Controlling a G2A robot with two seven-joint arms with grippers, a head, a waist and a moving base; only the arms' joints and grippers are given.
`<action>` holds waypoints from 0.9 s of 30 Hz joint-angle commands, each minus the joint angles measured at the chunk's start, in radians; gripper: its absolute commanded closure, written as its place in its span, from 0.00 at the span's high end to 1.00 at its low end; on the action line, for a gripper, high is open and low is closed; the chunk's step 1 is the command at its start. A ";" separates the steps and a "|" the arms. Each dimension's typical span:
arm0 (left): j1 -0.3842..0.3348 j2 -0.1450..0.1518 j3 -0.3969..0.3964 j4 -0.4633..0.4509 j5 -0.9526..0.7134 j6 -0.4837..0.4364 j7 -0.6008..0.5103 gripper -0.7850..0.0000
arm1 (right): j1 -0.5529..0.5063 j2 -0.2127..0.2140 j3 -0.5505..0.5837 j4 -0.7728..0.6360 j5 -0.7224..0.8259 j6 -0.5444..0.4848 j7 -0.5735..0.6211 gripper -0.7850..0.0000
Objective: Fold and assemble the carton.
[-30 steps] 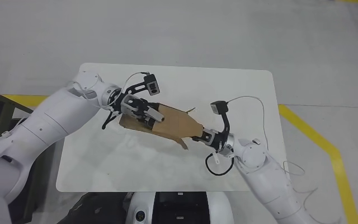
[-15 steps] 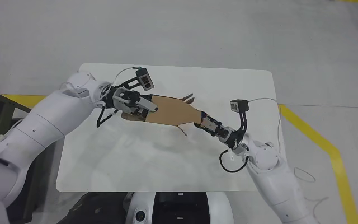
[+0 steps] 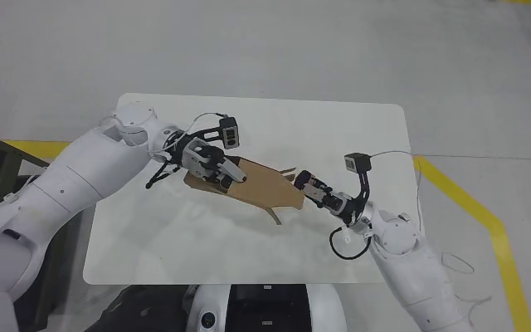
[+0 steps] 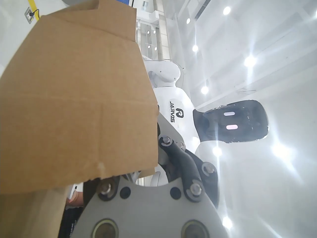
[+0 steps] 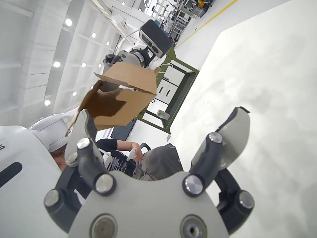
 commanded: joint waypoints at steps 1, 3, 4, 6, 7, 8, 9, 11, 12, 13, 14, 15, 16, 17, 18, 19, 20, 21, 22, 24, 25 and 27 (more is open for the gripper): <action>-0.010 -0.008 0.014 0.007 -0.003 -0.005 0.000 0.00 | -0.004 0.000 -0.008 -0.020 -0.017 0.006 -0.009 1.00; -0.017 -0.015 0.022 0.015 -0.009 -0.014 0.000 0.00 | -0.004 -0.001 -0.018 -0.035 -0.032 0.013 -0.016 1.00; -0.019 -0.018 0.025 0.020 -0.015 -0.020 0.000 0.00 | -0.004 -0.002 -0.025 -0.041 -0.041 0.020 -0.020 1.00; -0.021 -0.025 0.030 0.028 -0.034 -0.030 0.000 0.00 | -0.002 -0.004 -0.038 -0.052 -0.066 0.035 -0.034 1.00; -0.023 -0.028 0.032 0.033 -0.037 -0.033 0.000 0.00 | 0.000 -0.005 -0.048 -0.058 -0.080 0.040 -0.036 1.00; -0.025 -0.031 0.034 0.038 -0.038 -0.036 0.000 0.00 | 0.001 -0.006 -0.056 -0.062 -0.086 0.045 -0.042 1.00; -0.026 -0.034 0.036 0.042 -0.041 -0.039 0.000 0.00 | 0.001 -0.007 -0.063 -0.064 -0.092 0.048 -0.049 1.00; -0.030 -0.040 0.039 0.058 -0.035 -0.050 0.000 0.00 | 0.003 -0.009 -0.078 -0.070 -0.102 0.052 -0.054 1.00; -0.032 -0.042 0.041 0.064 -0.033 -0.055 0.000 0.00 | 0.004 -0.010 -0.084 -0.072 -0.106 0.054 -0.058 1.00; -0.033 -0.045 0.041 0.072 -0.031 -0.061 0.000 0.00 | 0.005 -0.011 -0.090 -0.073 -0.109 0.056 -0.062 1.00; -0.035 -0.047 0.042 0.081 -0.028 -0.066 0.000 0.00 | 0.006 -0.011 -0.096 -0.073 -0.113 0.059 -0.065 1.00; -0.035 -0.050 0.043 0.087 -0.029 -0.069 0.000 0.00 | 0.008 -0.012 -0.101 -0.072 -0.118 0.062 -0.069 1.00; -0.035 -0.052 0.042 0.094 -0.034 -0.074 0.000 0.00 | 0.009 -0.013 -0.105 -0.072 -0.124 0.065 -0.073 1.00; -0.035 -0.054 0.041 0.101 -0.039 -0.078 0.000 0.00 | 0.010 -0.013 -0.111 -0.071 -0.126 0.068 -0.076 1.00; -0.035 -0.056 0.040 0.109 -0.038 -0.084 0.000 0.00 | 0.010 -0.014 -0.115 -0.071 -0.128 0.068 -0.078 1.00; -0.034 -0.057 0.039 0.117 -0.039 -0.088 0.000 0.00 | 0.011 -0.014 -0.119 -0.071 -0.130 0.069 -0.079 1.00; -0.033 -0.059 0.038 0.122 -0.041 -0.091 0.000 0.00 | 0.012 -0.015 -0.123 -0.072 -0.130 0.069 -0.079 1.00; -0.033 -0.061 0.038 0.127 -0.041 -0.093 0.000 0.00 | 0.012 -0.015 -0.127 -0.073 -0.132 0.070 -0.080 1.00; -0.032 -0.063 0.038 0.129 -0.038 -0.093 0.000 0.00 | 0.012 -0.015 -0.129 -0.075 -0.134 0.070 -0.080 1.00; -0.031 -0.067 0.040 0.126 -0.036 -0.093 0.000 0.00 | 0.013 -0.015 -0.135 -0.078 -0.137 0.072 -0.082 1.00; -0.029 -0.069 0.042 0.122 -0.036 -0.091 0.000 0.00 | 0.015 -0.016 -0.137 -0.078 -0.138 0.075 -0.083 1.00; -0.027 -0.072 0.043 0.116 -0.040 -0.089 0.000 0.00 | 0.021 -0.017 -0.142 -0.076 -0.137 0.079 -0.088 1.00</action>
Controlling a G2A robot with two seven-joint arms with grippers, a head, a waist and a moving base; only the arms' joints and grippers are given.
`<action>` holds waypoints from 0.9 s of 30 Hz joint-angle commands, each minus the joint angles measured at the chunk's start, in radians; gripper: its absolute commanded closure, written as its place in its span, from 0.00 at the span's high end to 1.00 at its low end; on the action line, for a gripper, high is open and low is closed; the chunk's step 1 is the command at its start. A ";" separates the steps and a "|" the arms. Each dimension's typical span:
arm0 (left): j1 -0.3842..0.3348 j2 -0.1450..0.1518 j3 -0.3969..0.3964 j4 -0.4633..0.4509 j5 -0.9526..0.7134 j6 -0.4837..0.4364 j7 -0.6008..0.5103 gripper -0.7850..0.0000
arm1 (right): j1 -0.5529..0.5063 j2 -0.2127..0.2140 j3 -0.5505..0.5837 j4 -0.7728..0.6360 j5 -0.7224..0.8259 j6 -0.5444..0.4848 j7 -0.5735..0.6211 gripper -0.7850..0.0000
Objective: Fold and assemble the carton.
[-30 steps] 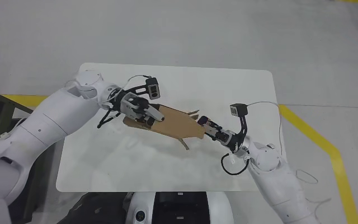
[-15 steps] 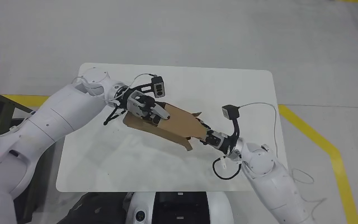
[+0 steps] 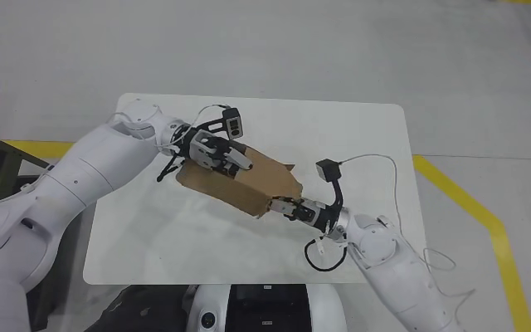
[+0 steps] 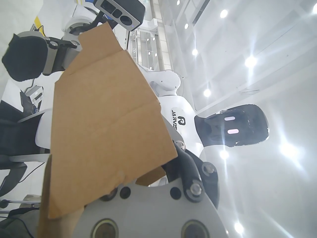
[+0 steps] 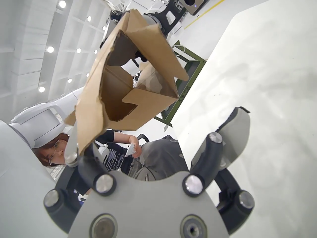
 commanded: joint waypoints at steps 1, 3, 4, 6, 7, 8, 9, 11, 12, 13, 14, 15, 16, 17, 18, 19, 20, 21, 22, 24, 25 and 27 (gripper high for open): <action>0.002 -0.003 0.002 -0.007 -0.005 0.003 0.000 0.00 | 0.007 -0.001 -0.004 0.004 0.004 0.004 -0.006 1.00; 0.005 -0.006 0.003 -0.014 -0.013 0.005 0.000 0.00 | 0.015 -0.003 -0.010 0.010 0.010 0.006 -0.010 1.00; 0.006 -0.007 0.002 -0.015 -0.017 0.005 0.000 0.00 | 0.019 -0.004 -0.013 0.014 0.011 0.006 -0.011 1.00; 0.008 -0.008 0.000 -0.017 -0.022 0.005 0.000 0.00 | 0.025 -0.005 -0.016 0.021 0.011 0.007 -0.018 1.00; 0.009 -0.008 -0.001 -0.018 -0.026 0.005 0.000 0.00 | 0.026 -0.005 -0.017 0.026 0.012 0.007 -0.022 1.00; 0.009 -0.008 -0.003 -0.017 -0.028 0.007 0.000 0.00 | 0.027 -0.005 -0.016 0.031 0.014 0.005 -0.026 1.00; 0.010 -0.007 -0.005 -0.017 -0.032 0.008 0.000 0.00 | 0.026 -0.005 -0.013 0.034 0.017 0.000 -0.029 1.00; 0.013 -0.005 -0.011 -0.017 -0.043 0.010 0.000 0.00 | 0.022 -0.003 -0.004 0.040 0.024 -0.008 -0.036 1.00; 0.015 -0.003 -0.014 -0.018 -0.048 0.011 0.000 0.00 | 0.019 -0.002 0.003 0.041 0.028 -0.014 -0.040 1.00; 0.018 -0.002 -0.017 -0.020 -0.053 0.013 0.000 0.00 | 0.015 -0.001 0.009 0.041 0.031 -0.019 -0.043 1.00; 0.020 -0.001 -0.020 -0.022 -0.058 0.015 0.000 0.00 | 0.011 0.000 0.016 0.040 0.036 -0.026 -0.046 1.00; 0.022 0.000 -0.023 -0.025 -0.060 0.017 0.000 0.00 | 0.007 0.002 0.023 0.040 0.040 -0.032 -0.048 1.00; 0.025 0.002 -0.026 -0.029 -0.062 0.018 0.000 0.00 | 0.003 0.003 0.031 0.039 0.043 -0.039 -0.051 1.00; 0.027 0.003 -0.029 -0.032 -0.065 0.019 0.000 0.00 | -0.001 0.004 0.037 0.038 0.046 -0.045 -0.055 1.00; 0.030 0.004 -0.033 -0.035 -0.068 0.019 0.000 0.00 | -0.006 0.006 0.044 0.037 0.048 -0.052 -0.057 1.00; 0.034 0.005 -0.037 -0.039 -0.075 0.021 0.000 0.00 | -0.010 0.007 0.051 0.039 0.050 -0.056 -0.059 1.00; 0.038 0.007 -0.042 -0.045 -0.084 0.021 0.000 0.00 | -0.014 0.008 0.057 0.041 0.052 -0.060 -0.060 1.00; 0.040 0.008 -0.047 -0.047 -0.087 0.023 0.000 0.00 | -0.019 0.009 0.064 0.046 0.058 -0.063 -0.065 1.00; 0.043 0.010 -0.051 -0.049 -0.086 0.024 0.000 0.00 | -0.023 0.010 0.069 0.050 0.067 -0.067 -0.066 1.00; 0.048 0.015 -0.061 -0.053 -0.088 0.026 0.000 0.00 | -0.031 0.012 0.079 0.057 0.091 -0.087 -0.066 1.00; 0.051 0.017 -0.066 -0.054 -0.088 0.027 0.000 0.00 | -0.035 0.013 0.083 0.059 0.106 -0.101 -0.064 1.00; 0.057 0.020 -0.074 -0.051 -0.088 0.030 0.000 0.00 | -0.041 0.016 0.093 0.067 0.136 -0.125 -0.056 1.00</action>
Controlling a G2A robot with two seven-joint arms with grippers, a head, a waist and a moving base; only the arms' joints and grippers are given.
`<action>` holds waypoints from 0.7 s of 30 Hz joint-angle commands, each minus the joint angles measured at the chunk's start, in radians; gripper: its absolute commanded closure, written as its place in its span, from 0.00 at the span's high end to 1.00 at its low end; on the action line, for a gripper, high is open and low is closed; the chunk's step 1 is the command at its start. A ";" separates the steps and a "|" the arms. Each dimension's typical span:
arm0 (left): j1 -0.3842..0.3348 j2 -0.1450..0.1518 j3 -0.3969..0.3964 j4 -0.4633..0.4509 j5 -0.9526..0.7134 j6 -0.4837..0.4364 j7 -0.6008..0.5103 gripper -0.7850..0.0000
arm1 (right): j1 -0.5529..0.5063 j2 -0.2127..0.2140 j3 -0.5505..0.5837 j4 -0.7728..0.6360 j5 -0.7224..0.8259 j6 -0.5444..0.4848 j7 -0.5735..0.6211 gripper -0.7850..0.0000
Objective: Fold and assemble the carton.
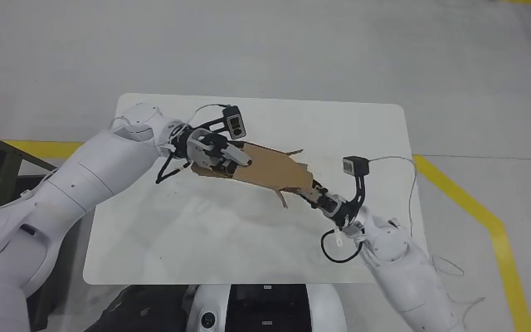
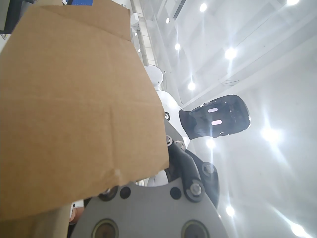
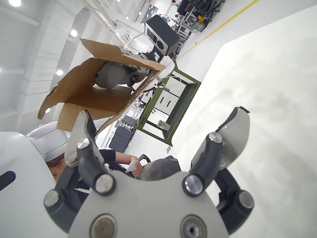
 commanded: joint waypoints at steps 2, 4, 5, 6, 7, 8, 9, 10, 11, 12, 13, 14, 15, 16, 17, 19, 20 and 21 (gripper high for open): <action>0.009 0.004 -0.010 0.001 0.001 0.007 0.000 0.00 | -0.004 0.004 0.014 0.017 0.036 -0.018 0.013 1.00; 0.015 0.005 -0.016 -0.003 -0.001 0.014 0.000 0.00 | -0.001 0.005 0.021 0.031 0.056 -0.018 0.021 1.00; 0.018 0.006 -0.019 -0.008 -0.001 0.016 0.000 0.00 | 0.001 0.005 0.022 0.040 0.067 -0.016 0.024 1.00; 0.020 0.007 -0.022 -0.012 0.000 0.019 0.000 0.00 | 0.004 0.006 0.023 0.048 0.076 -0.012 0.029 1.00; 0.022 0.008 -0.025 -0.017 0.002 0.020 0.000 0.00 | 0.008 0.006 0.023 0.057 0.085 -0.006 0.032 1.00; 0.025 0.008 -0.028 -0.021 0.002 0.022 0.000 0.00 | 0.013 0.005 0.021 0.064 0.093 -0.001 0.037 1.00; 0.026 0.009 -0.031 -0.025 0.003 0.024 0.000 0.00 | 0.017 0.005 0.017 0.072 0.101 0.005 0.043 1.00; 0.028 0.010 -0.034 -0.027 0.004 0.026 0.000 0.00 | 0.022 0.004 0.013 0.078 0.107 0.010 0.050 1.00; 0.029 0.011 -0.037 -0.030 0.005 0.028 0.000 0.00 | 0.027 0.004 0.008 0.084 0.110 0.016 0.058 1.00; 0.030 0.012 -0.040 -0.034 0.006 0.030 0.000 0.00 | 0.031 0.003 0.002 0.088 0.111 0.022 0.066 1.00; 0.031 0.012 -0.042 -0.036 0.007 0.031 0.000 0.00 | 0.035 0.003 -0.003 0.090 0.110 0.026 0.072 1.00; 0.033 0.013 -0.044 -0.039 0.008 0.034 0.000 0.00 | 0.037 0.002 -0.009 0.091 0.110 0.028 0.076 1.00; 0.033 0.013 -0.046 -0.042 0.009 0.036 0.000 0.00 | 0.039 0.001 -0.013 0.091 0.109 0.027 0.077 1.00; 0.033 0.013 -0.046 -0.043 0.013 0.039 0.000 0.00 | 0.039 0.000 -0.018 0.089 0.109 0.025 0.079 1.00; 0.033 0.013 -0.047 -0.044 0.016 0.043 0.000 0.00 | 0.039 0.000 -0.020 0.088 0.110 0.024 0.080 1.00; 0.031 0.012 -0.047 -0.047 0.020 0.049 0.000 0.00 | 0.037 0.000 -0.023 0.084 0.108 0.026 0.086 1.00; 0.030 0.012 -0.047 -0.048 0.023 0.050 0.000 0.00 | 0.035 0.001 -0.021 0.079 0.105 0.028 0.090 1.00; 0.030 0.012 -0.047 -0.048 0.023 0.050 0.000 0.00 | 0.033 0.002 -0.019 0.077 0.105 0.029 0.092 1.00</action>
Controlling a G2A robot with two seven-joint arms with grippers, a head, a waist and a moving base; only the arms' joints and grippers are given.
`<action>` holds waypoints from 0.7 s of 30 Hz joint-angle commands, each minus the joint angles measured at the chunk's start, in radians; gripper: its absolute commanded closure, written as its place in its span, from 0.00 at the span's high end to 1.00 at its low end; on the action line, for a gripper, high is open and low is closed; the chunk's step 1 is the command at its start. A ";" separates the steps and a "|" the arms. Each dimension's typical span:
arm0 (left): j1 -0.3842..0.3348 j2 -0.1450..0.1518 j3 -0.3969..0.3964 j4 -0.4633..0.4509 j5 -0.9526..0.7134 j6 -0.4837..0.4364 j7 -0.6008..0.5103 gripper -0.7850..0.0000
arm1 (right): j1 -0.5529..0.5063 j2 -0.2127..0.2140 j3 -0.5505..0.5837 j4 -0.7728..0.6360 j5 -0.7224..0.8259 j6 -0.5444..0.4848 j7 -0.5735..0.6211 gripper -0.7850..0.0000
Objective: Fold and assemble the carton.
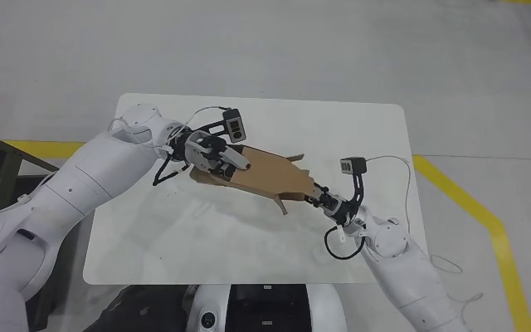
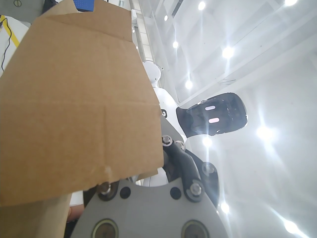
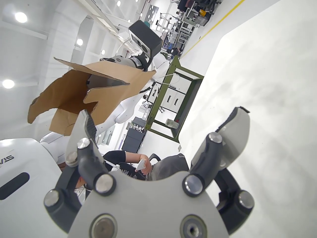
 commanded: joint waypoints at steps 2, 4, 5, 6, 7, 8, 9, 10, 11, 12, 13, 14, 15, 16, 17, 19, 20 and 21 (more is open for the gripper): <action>0.000 0.000 0.000 0.000 0.000 0.000 0.000 0.00 | -0.006 0.002 0.006 -0.005 -0.001 0.005 0.005 1.00; 0.000 0.000 0.000 0.000 0.000 0.000 0.000 0.00 | -0.006 0.002 0.006 -0.005 -0.001 0.005 0.005 1.00; 0.000 0.000 0.000 0.000 0.000 0.000 0.000 0.00 | -0.006 0.002 0.006 -0.005 -0.001 0.005 0.005 1.00; 0.000 0.000 0.000 0.000 0.000 0.000 0.000 0.00 | -0.006 0.002 0.006 -0.005 -0.001 0.005 0.005 1.00; 0.000 0.000 0.000 0.000 0.000 0.000 0.000 0.00 | -0.006 0.002 0.006 -0.005 -0.001 0.005 0.005 1.00; 0.000 0.000 0.000 0.000 0.000 0.000 0.000 0.00 | -0.006 0.002 0.006 -0.005 -0.001 0.005 0.005 1.00; 0.000 0.000 0.000 0.000 0.000 0.000 0.000 0.00 | -0.006 0.002 0.006 -0.005 -0.001 0.005 0.005 1.00; 0.000 0.000 0.000 0.000 0.000 0.000 0.000 0.00 | -0.006 0.002 0.006 -0.005 -0.001 0.005 0.005 1.00; 0.000 0.000 0.000 0.000 0.000 0.000 0.000 0.00 | -0.006 0.002 0.006 -0.005 -0.001 0.005 0.005 1.00; 0.000 0.000 0.000 0.000 0.000 0.000 0.000 0.00 | -0.007 0.002 0.006 -0.006 -0.001 0.009 0.001 1.00; 0.000 0.000 0.000 0.000 0.000 0.000 0.000 0.00 | -0.008 0.002 0.004 -0.012 0.000 0.019 -0.004 1.00; 0.010 -0.001 -0.006 -0.011 -0.009 0.000 0.020 0.00 | -0.010 0.001 0.002 -0.020 0.006 0.033 -0.005 1.00; 0.021 -0.002 -0.017 -0.017 -0.025 0.000 0.029 0.00 | -0.011 0.002 0.002 -0.024 0.009 0.044 -0.004 1.00; 0.030 -0.003 -0.028 -0.015 -0.038 -0.003 0.033 0.00 | -0.011 0.003 0.004 -0.027 0.008 0.055 -0.001 1.00; 0.039 -0.005 -0.037 -0.013 -0.047 0.000 0.027 0.00 | -0.012 0.003 0.004 -0.031 0.009 0.066 0.005 1.00; 0.049 -0.008 -0.053 -0.001 -0.047 0.004 0.009 0.00 | -0.017 0.004 0.004 -0.038 0.018 0.082 0.015 1.00; 0.054 -0.010 -0.060 0.007 -0.042 0.007 0.004 0.00 | -0.019 0.005 0.005 -0.041 0.024 0.088 0.020 1.00; 0.058 -0.012 -0.065 0.011 -0.040 0.013 0.000 0.00 | -0.022 0.006 0.007 -0.044 0.030 0.092 0.024 1.00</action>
